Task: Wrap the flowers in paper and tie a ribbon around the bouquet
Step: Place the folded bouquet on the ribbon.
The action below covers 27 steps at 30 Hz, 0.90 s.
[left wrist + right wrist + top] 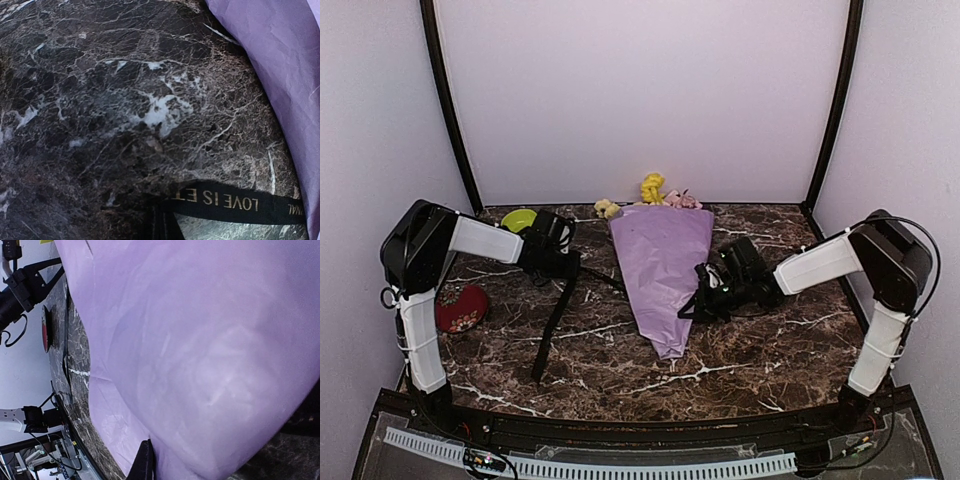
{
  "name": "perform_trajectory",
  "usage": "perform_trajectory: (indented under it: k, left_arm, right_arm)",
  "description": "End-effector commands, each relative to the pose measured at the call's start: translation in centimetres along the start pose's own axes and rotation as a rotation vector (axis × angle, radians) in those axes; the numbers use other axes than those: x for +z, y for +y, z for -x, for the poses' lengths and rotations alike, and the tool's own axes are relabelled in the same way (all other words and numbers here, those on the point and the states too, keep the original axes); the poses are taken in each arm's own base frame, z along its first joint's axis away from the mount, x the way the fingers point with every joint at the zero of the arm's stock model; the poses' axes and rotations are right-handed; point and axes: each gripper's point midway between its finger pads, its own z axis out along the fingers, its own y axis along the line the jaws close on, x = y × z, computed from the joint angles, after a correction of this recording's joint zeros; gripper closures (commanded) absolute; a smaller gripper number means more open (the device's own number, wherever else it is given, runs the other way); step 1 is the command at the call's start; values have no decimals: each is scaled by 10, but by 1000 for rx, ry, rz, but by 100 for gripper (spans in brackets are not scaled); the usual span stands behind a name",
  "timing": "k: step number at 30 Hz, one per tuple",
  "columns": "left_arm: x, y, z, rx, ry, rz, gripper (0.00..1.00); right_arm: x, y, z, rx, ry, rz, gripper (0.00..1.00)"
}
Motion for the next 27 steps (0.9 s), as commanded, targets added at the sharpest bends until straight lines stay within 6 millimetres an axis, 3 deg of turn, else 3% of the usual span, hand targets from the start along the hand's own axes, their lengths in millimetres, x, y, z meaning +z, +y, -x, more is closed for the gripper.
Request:
perform_trajectory:
  k: [1,5,9,11,16,18,20,22,27]
  left_arm:
    - [-25,15,15,36,-15,73,100]
    - [-47,-4,38,81,-70,-9,100]
    - [-70,-47,52,157,-118,-129,100]
    - [-81,-79,53,231,-140,-186,100]
    - [-101,-187,40,408,-175,-444,100]
    - [-91,-214,35,433,-148,-511,100]
    - [-71,-224,34,415,-114,-492,100]
    - [-53,-226,32,371,-71,-477,100]
    - [-7,-215,-3,320,42,-432,100]
  right_arm:
    - [9,-19,-1,-19,-1,-34,100]
    - [12,-24,-3,-15,7,-47,100]
    - [11,-28,-3,-27,9,-75,100]
    - [10,-29,-3,-30,13,-84,100]
    - [10,-30,-4,-31,17,-92,100]
    - [10,-31,-4,-32,16,-98,100]
    - [10,-33,-4,-30,12,-108,100]
    - [10,-35,-5,-27,9,-116,100]
    - [9,-38,-7,-27,0,-136,100]
